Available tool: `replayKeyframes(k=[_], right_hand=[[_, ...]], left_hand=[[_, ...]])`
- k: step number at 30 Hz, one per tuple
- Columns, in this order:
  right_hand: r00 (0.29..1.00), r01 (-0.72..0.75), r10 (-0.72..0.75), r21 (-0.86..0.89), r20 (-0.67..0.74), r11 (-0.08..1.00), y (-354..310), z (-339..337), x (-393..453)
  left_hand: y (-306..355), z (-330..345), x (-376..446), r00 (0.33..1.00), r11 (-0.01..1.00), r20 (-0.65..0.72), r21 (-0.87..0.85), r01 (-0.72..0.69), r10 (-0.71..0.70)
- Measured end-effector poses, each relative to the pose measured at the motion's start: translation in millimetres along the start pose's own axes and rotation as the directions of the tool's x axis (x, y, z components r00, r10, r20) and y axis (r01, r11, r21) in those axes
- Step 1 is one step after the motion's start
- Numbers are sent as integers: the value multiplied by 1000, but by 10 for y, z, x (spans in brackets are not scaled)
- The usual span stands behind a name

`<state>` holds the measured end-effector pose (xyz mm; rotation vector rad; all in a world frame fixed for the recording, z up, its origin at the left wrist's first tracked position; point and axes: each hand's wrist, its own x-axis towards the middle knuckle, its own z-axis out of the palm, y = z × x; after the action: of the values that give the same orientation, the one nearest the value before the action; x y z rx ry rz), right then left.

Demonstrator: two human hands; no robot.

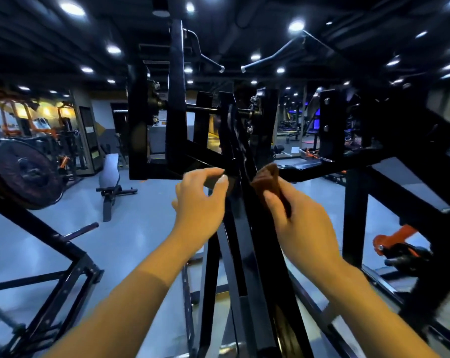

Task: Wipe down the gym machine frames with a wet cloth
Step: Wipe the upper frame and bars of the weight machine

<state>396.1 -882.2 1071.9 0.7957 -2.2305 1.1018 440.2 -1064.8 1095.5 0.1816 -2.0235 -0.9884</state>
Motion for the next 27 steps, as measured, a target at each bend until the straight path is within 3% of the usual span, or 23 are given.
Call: replayKeyframes(k=[2, 3, 8, 13, 18, 23, 27], right_hand=[[998, 68, -67, -373, 16, 925, 52, 161, -37], [997, 76, -68, -456, 33, 887, 66, 249, -79], [1000, 0, 0, -528, 0, 849, 20, 447, 132], [993, -13, 66, -486, 93, 874, -53, 561, 387], [998, 53, -68, -549, -7, 834, 34, 448, 193], [999, 29, -32, -501, 2, 865, -56, 580, 790], [997, 38, -1, -499, 74, 866, -70, 520, 584]], left_hand=[[-229, -56, 176, 997, 966, -16, 247, -76, 82], [-328, -70, 261, 990, 935, -10, 332, -126, 137], [-604, -27, 681, 906, 700, 137, 592, -400, 401], [-748, 99, 951, 857, 533, 197, 711, -459, 475], [-758, 107, 1149, 820, 534, 195, 674, -511, 539], [-748, 199, 1169, 798, 546, 119, 670, -503, 590], [-779, 229, 1167, 760, 542, 67, 661, -519, 646]])
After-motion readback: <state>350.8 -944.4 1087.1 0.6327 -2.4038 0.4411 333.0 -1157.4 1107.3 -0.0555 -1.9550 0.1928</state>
